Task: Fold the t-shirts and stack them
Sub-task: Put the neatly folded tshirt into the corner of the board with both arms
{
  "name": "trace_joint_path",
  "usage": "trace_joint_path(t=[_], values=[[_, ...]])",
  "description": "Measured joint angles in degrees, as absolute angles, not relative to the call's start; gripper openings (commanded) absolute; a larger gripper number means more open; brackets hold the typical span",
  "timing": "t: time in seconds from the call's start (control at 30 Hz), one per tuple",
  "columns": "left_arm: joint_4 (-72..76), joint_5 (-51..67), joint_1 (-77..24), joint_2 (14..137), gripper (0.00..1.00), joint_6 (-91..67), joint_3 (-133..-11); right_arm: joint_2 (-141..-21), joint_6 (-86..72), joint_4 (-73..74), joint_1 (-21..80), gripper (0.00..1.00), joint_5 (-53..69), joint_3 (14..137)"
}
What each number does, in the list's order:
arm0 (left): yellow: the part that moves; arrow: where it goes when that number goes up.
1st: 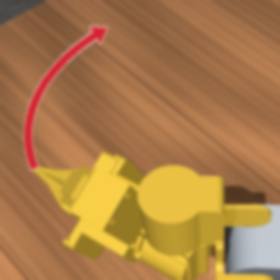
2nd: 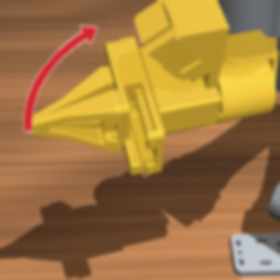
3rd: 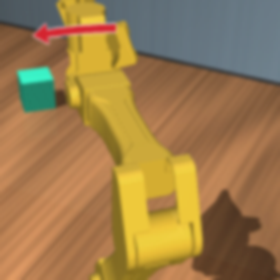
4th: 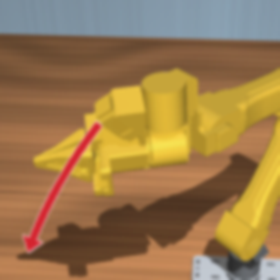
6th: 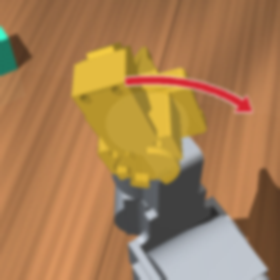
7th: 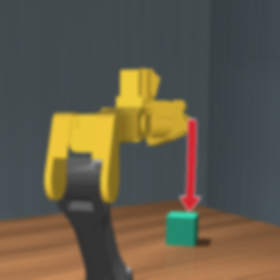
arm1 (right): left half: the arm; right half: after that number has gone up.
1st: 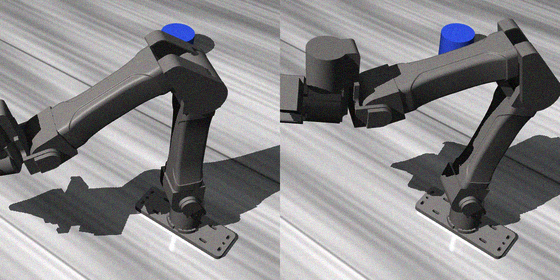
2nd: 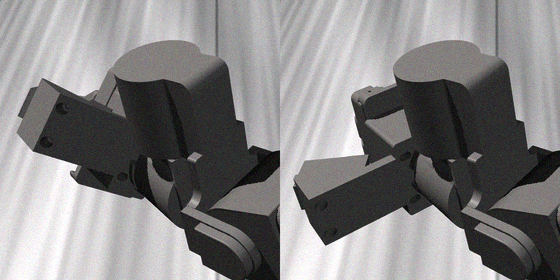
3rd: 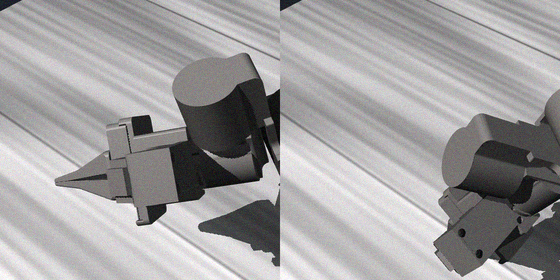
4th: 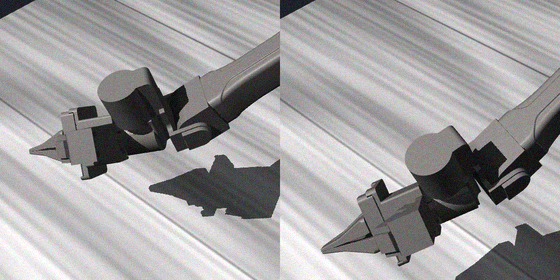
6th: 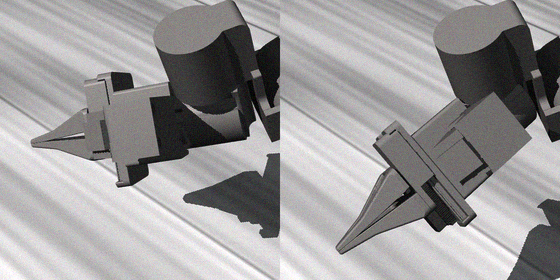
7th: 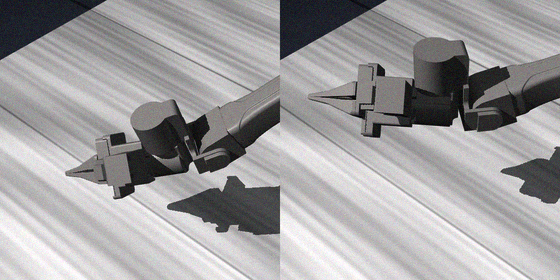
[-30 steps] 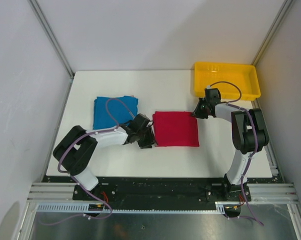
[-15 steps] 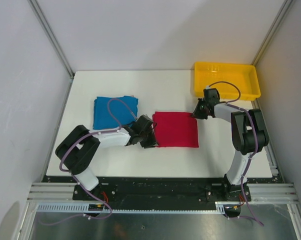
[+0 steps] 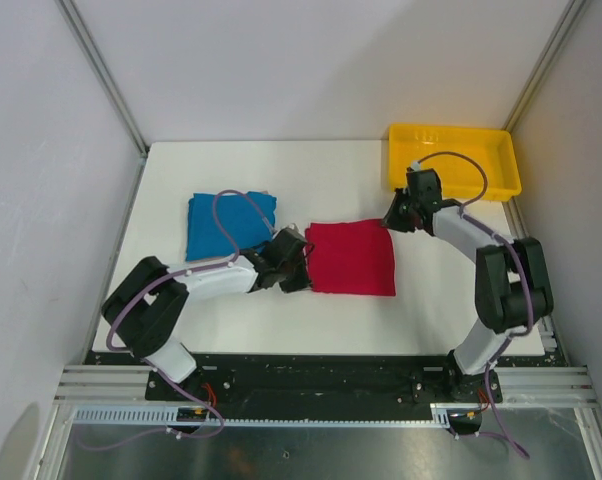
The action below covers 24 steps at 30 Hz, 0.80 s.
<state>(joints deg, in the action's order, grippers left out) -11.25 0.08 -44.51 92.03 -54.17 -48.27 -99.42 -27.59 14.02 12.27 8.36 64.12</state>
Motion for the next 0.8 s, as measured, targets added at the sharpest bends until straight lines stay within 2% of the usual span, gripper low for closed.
trace_joint_path(t=[0.2,0.8], values=[[-12.49,0.1,-44.51,90.21,0.0,-51.35,-51.7,-90.94,-28.45,14.7,17.34,0.0,6.72,64.12],[-17.8,-1.52,-43.22,87.99,0.0,-44.4,-60.29,-87.33,-30.22,16.91,23.16,0.0,2.15,67.09]])
